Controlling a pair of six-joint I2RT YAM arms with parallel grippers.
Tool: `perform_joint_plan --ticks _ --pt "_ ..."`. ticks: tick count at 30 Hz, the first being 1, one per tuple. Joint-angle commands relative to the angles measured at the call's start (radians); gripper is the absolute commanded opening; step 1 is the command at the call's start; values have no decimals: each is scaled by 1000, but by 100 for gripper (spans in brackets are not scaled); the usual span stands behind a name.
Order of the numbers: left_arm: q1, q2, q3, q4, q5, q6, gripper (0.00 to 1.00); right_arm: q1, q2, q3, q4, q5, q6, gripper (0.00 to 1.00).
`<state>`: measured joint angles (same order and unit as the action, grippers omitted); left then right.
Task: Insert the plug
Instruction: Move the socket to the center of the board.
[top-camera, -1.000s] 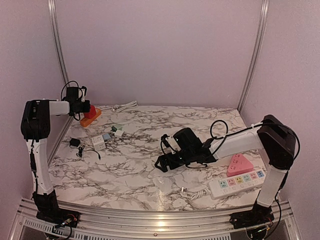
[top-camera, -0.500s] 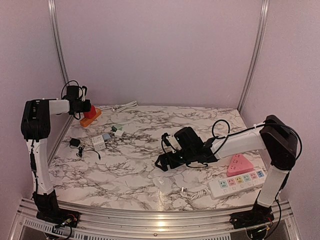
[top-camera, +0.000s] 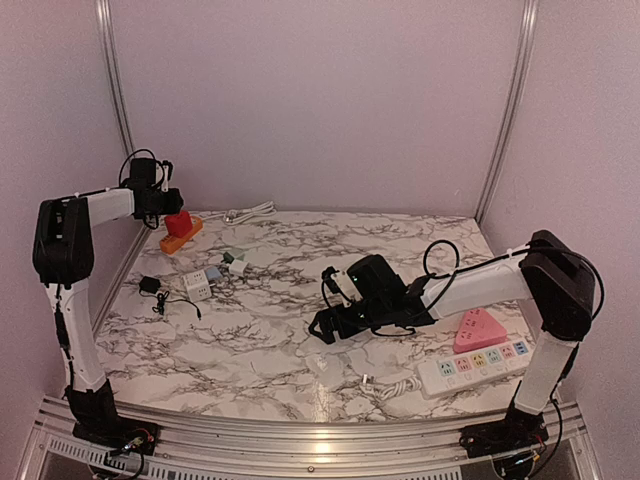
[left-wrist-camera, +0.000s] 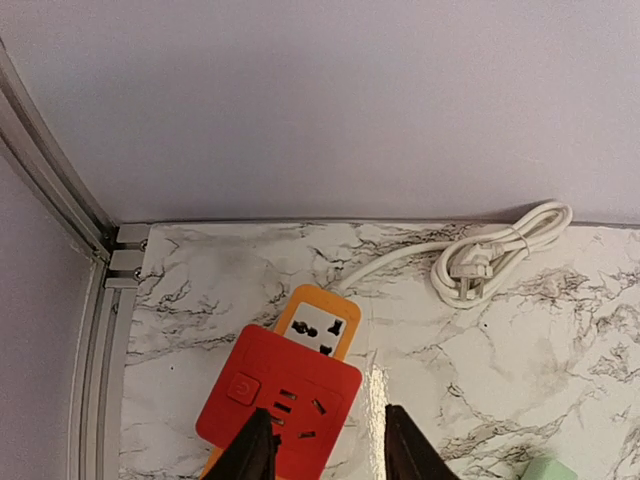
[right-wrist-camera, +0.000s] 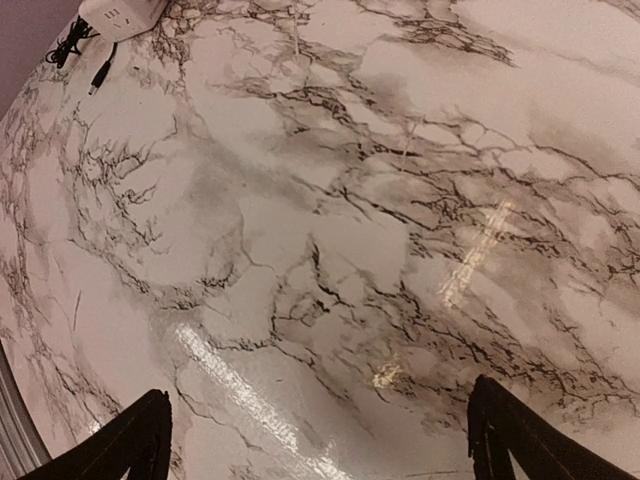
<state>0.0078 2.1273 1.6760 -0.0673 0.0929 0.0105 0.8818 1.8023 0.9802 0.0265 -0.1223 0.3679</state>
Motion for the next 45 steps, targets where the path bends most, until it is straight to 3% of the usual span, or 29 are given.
perform_joint_plan --ticks 1,8,14,24,45 --pt "0 -112 -64 -4 -48 -112 38 10 -1 29 9 7 6 97" --pt "-65 -197 -316 110 -79 -341 37 14 11 43 4 3 2 97" --pt "-106 -162 -356 156 -45 -398 36 14 6 36 7 3 1 97" --pt "-82 12 -207 128 -12 -453 32 16 -25 12 -5 32 -6 98" --pt "27 176 -12 74 31 -498 29 17 5 19 4 18 6 98"
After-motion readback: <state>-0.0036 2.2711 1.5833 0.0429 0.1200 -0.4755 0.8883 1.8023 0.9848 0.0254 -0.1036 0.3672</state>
